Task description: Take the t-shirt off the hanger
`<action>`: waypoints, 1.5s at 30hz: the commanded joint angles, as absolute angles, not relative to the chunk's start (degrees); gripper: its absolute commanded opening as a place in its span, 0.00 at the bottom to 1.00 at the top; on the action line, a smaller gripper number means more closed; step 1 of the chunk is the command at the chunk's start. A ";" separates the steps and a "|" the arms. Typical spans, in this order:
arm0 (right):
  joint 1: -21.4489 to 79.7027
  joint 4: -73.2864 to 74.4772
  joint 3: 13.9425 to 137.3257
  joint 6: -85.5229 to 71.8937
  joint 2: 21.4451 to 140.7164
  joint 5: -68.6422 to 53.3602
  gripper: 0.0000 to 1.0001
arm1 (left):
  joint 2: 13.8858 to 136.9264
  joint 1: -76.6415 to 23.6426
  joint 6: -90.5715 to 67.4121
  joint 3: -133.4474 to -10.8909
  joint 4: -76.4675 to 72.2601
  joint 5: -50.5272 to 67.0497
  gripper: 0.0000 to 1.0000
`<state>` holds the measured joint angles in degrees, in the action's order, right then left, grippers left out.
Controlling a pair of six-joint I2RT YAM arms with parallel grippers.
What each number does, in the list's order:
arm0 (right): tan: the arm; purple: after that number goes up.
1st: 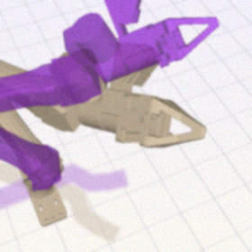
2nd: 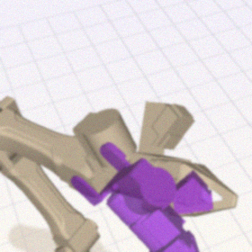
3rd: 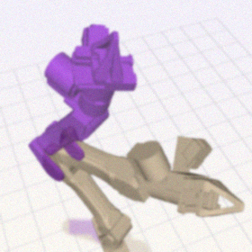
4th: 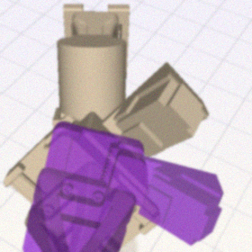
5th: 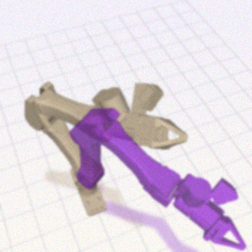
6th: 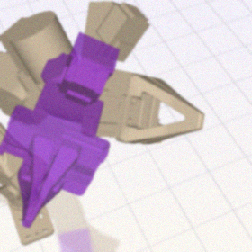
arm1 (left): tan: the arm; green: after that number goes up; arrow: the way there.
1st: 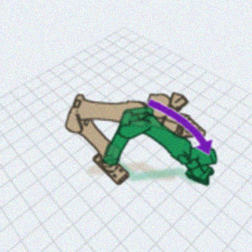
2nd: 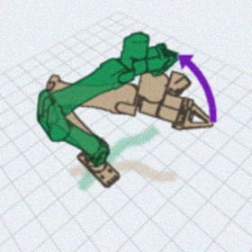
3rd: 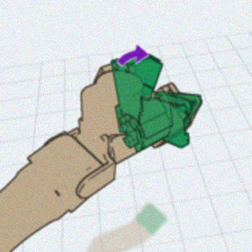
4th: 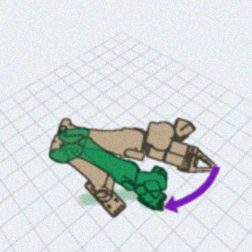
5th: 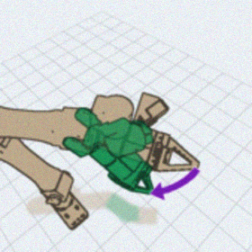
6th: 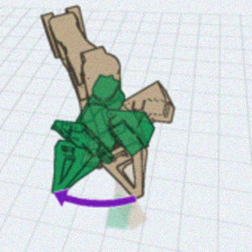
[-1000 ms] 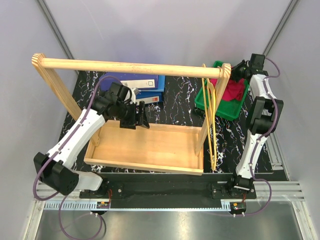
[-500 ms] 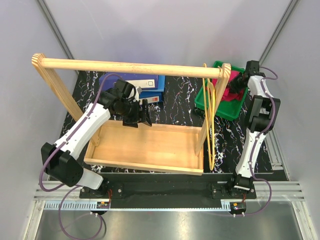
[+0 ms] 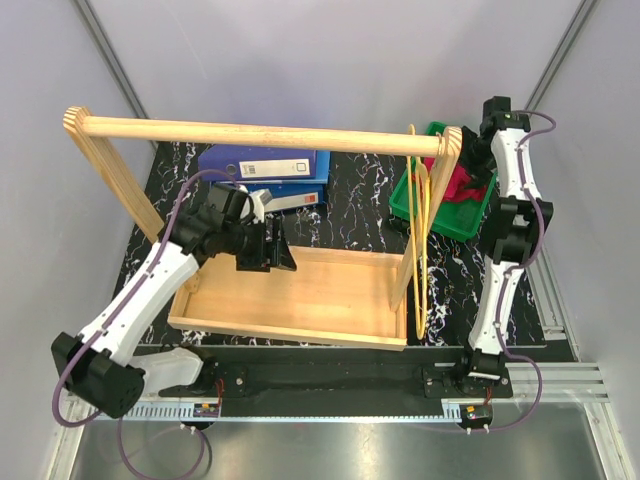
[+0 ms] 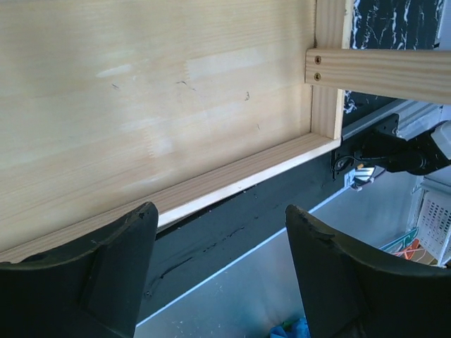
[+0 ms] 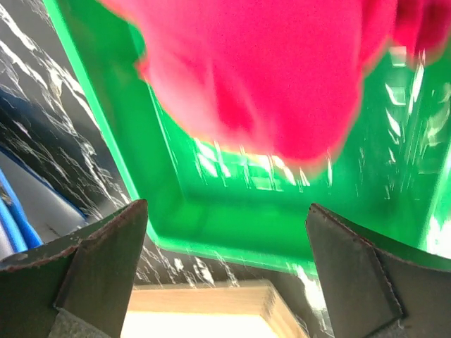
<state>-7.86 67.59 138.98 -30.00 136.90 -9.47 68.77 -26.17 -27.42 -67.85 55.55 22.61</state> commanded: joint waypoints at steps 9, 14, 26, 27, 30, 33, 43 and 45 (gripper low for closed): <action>-3.25 66.90 105.25 -31.02 101.54 -9.56 1.00 | 59.41 -29.43 -28.30 -63.37 49.75 29.70 0.77; -2.46 65.40 92.57 -30.85 87.67 -12.83 1.00 | 58.01 -32.08 -31.72 -60.83 45.45 33.92 0.77; -2.46 41.53 52.94 -43.40 50.77 -29.26 1.00 | 38.25 -32.78 -43.14 -41.85 32.10 35.69 0.79; -2.37 39.48 46.56 -47.51 48.02 -30.05 1.00 | 34.58 -32.78 -46.11 -39.83 27.47 35.68 0.79; -2.46 33.59 35.47 -54.64 36.77 -29.53 1.00 | 28.76 -32.78 -55.93 -29.03 12.48 37.26 0.80; -2.46 31.20 27.28 -60.09 24.82 -26.83 1.00 | 21.64 -32.70 -66.39 -17.34 -1.17 37.09 0.80; -2.46 41.48 16.00 -68.92 5.17 -22.41 1.00 | 5.99 -32.78 -89.19 9.27 -33.82 27.09 0.81; -2.46 41.40 14.16 -66.45 5.80 -23.38 1.00 | 0.28 -32.78 -89.12 9.67 -31.12 26.37 0.82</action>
<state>-2.66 39.90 16.60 -66.63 3.51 -23.31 7.79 -32.62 -79.35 -2.20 -14.15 31.14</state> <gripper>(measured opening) 0.994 0.803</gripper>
